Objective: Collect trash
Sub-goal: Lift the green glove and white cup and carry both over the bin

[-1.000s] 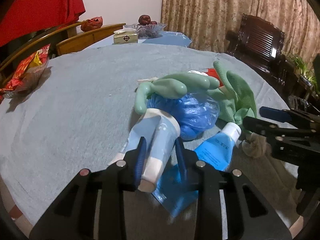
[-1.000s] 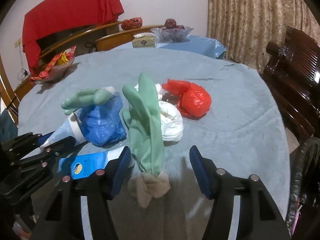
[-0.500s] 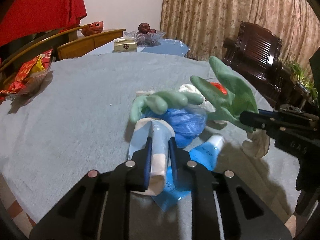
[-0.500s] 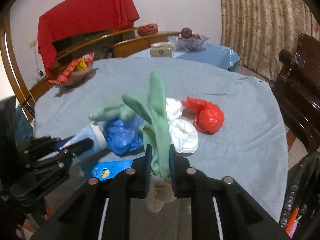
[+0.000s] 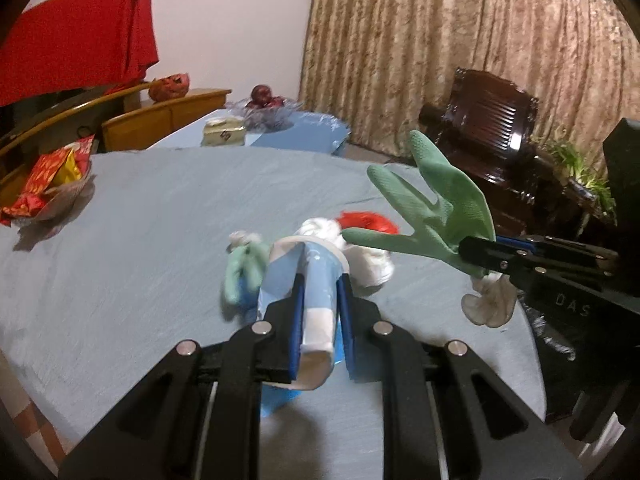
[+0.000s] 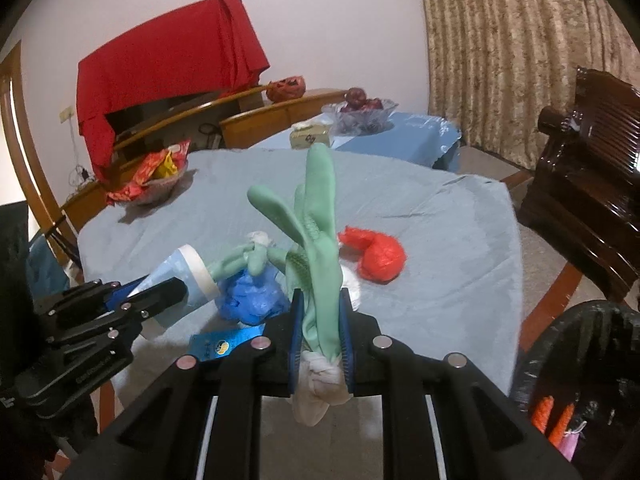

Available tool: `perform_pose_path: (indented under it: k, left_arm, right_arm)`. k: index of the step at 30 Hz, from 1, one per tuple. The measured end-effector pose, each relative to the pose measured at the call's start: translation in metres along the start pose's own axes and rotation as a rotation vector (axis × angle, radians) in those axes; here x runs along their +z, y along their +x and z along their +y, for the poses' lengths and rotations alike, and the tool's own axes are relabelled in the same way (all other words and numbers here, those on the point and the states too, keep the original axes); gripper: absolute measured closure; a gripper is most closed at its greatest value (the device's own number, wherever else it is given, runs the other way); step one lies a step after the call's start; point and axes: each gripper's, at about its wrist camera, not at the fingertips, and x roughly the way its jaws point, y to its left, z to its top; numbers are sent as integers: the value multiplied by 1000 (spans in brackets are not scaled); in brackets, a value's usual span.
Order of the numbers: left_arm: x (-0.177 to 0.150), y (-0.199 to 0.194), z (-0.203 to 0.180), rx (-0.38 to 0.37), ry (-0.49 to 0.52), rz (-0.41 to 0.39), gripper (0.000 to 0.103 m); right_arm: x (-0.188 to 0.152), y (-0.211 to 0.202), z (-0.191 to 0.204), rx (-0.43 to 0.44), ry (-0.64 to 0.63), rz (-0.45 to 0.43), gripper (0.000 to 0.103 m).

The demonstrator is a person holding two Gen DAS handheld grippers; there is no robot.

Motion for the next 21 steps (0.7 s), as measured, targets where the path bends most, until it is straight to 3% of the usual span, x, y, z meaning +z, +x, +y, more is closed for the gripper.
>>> perform_pose_path:
  k: [21]
  left_arm:
    - [32, 4, -113, -187, 103, -60, 88]
  right_arm:
    - [-7, -96, -72, -163, 85, -114, 86]
